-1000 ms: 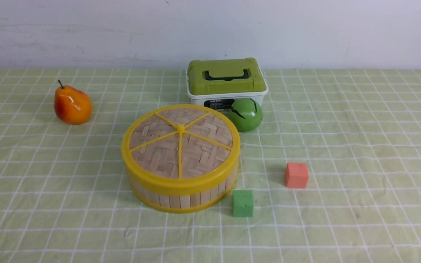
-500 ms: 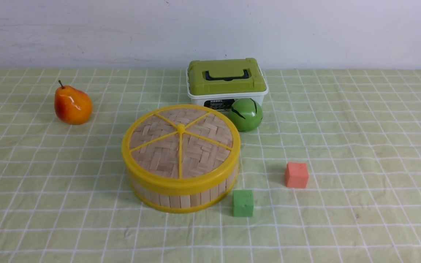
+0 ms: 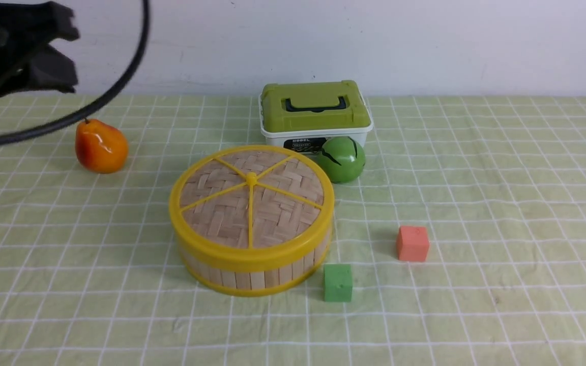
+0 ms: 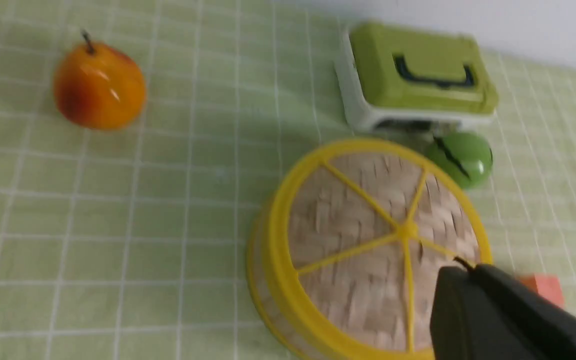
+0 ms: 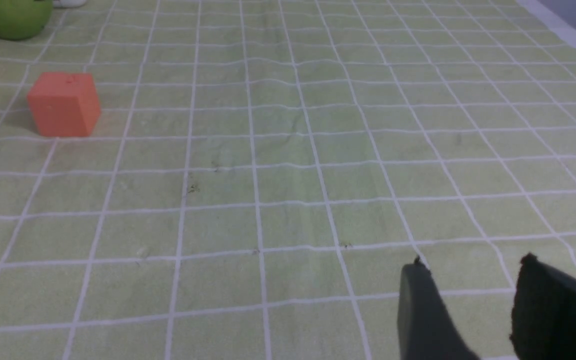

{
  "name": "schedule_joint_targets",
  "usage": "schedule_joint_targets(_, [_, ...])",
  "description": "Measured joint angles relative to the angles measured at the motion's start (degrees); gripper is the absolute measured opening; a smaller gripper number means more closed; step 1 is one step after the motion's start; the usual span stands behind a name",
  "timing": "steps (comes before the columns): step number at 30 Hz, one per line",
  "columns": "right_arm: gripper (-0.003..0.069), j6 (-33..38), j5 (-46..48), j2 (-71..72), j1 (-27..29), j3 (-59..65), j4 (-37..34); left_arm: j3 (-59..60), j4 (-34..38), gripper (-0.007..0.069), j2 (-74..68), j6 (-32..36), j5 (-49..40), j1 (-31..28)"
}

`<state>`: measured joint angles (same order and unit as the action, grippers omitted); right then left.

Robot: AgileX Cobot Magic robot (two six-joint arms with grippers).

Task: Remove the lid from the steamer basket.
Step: Use the left arm to lift the lid of the steamer

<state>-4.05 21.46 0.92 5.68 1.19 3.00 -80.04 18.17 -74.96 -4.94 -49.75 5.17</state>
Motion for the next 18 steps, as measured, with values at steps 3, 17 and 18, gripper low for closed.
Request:
schedule_joint_targets(3, [0.0241,0.0,0.0,0.0,0.0,0.0,0.0,-7.9,3.08,-0.0013,-7.7,1.91,-8.19,0.82])
schedule_joint_targets(17, [0.0241,0.0,0.0,0.0,0.0,0.0,0.0,-30.12,-14.61,0.0029,-33.09,-1.7,-17.43,19.61])
schedule_joint_targets(18, [0.0241,0.0,0.0,0.0,0.0,0.0,0.0,-31.4,-16.28,0.0056,-34.53,-1.7,-17.75,20.34])
